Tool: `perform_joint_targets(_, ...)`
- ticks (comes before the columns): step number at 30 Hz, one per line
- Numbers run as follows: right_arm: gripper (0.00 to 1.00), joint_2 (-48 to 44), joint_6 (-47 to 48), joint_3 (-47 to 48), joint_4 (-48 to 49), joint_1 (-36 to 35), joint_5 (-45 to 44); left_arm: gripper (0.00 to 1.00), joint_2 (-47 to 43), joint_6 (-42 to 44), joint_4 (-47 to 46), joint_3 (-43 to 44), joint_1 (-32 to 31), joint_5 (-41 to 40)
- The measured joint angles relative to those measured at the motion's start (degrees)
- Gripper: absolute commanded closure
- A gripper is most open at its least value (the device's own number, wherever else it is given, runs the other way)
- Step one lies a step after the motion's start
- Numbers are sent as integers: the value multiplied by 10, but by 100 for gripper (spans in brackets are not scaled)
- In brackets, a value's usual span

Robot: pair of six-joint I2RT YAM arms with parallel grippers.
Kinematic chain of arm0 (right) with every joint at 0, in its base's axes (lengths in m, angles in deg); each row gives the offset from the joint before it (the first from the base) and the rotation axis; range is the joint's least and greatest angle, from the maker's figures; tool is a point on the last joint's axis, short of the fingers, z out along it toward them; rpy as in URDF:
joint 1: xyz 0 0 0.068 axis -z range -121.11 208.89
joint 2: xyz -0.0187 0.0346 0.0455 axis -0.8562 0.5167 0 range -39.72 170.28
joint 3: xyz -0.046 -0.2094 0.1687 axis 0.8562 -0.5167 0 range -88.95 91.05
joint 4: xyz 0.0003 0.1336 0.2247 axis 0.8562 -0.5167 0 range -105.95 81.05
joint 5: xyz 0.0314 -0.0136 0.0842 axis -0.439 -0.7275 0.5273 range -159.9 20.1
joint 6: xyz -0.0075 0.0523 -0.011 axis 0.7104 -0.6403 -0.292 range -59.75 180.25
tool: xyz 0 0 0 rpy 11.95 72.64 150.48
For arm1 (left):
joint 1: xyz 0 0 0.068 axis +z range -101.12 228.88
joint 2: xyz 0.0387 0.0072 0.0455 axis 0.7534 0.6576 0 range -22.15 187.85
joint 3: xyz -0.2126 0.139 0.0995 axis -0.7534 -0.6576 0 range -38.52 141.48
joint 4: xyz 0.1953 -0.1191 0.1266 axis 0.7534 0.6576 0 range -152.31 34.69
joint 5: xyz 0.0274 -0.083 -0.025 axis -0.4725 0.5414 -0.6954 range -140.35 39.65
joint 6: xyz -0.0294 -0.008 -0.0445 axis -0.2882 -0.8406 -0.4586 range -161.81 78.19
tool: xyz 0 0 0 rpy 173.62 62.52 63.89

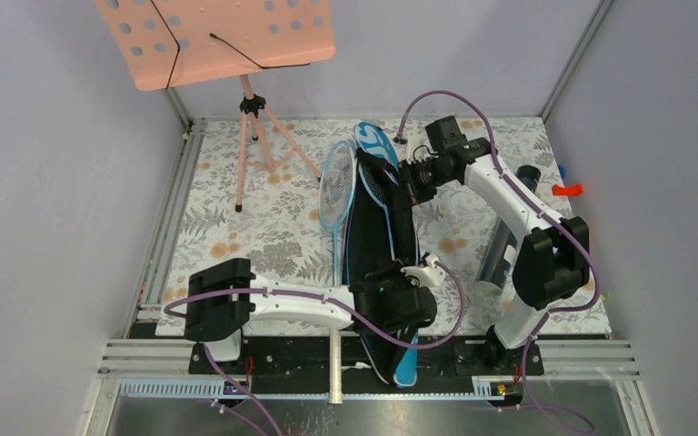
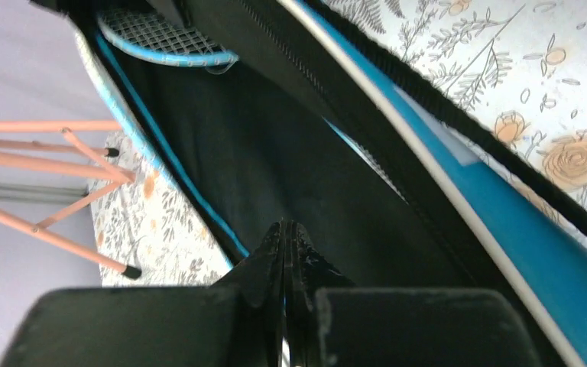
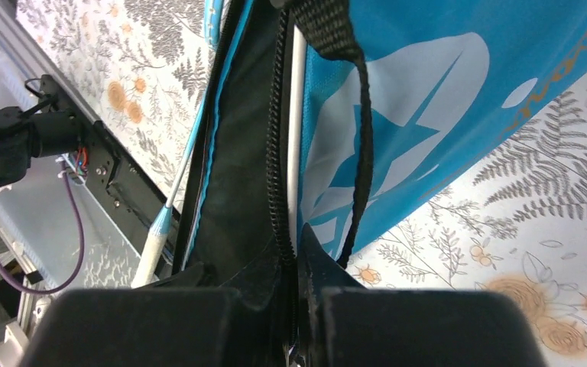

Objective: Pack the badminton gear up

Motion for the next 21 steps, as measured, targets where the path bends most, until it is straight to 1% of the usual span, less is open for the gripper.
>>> perform_joint_targets(1,100,0,2,-2,2,-2,5,94,1,10,-19,-1,7,9)
perform_joint_targets(2,100,0,2,-2,2,-4,9,79,1,16,-27,-2,12,15)
perform_joint_targets(3,100,0,0,-2,4,-4,8,61,2,16,-30,-2,17,19)
perform_joint_targets(5,100,0,-9,-2,8,-3,0,21,1,-3,-19,1,26,23)
perform_joint_targets(6,100,1,-17,-2,10,-3,-6,5,0,-27,-10,2,30,26)
perform_joint_targets(7,100,2,-24,-2,12,-2,-12,2,-6,-58,5,3,35,29)
perform_joint_targets(8,100,3,-30,-2,14,-1,-15,1,-16,-76,19,0,37,29)
perform_joint_targets(10,100,5,-40,-2,21,0,-24,1,-63,-139,39,-24,44,37)
perform_joint_targets(13,100,8,-49,-3,31,0,-33,1,-186,-228,67,-87,57,57)
perform_joint_targets(15,100,8,-54,-7,37,0,-38,1,-283,-282,64,-146,83,103)
perform_joint_targets(17,100,8,-59,-11,43,1,-39,1,-370,-317,32,-219,139,164)
perform_joint_targets(19,100,8,-62,-14,47,1,-39,1,-451,-344,-33,-321,216,243)
perform_joint_targets(21,100,8,-64,-16,49,1,-40,1,-518,-363,-74,-418,276,311)
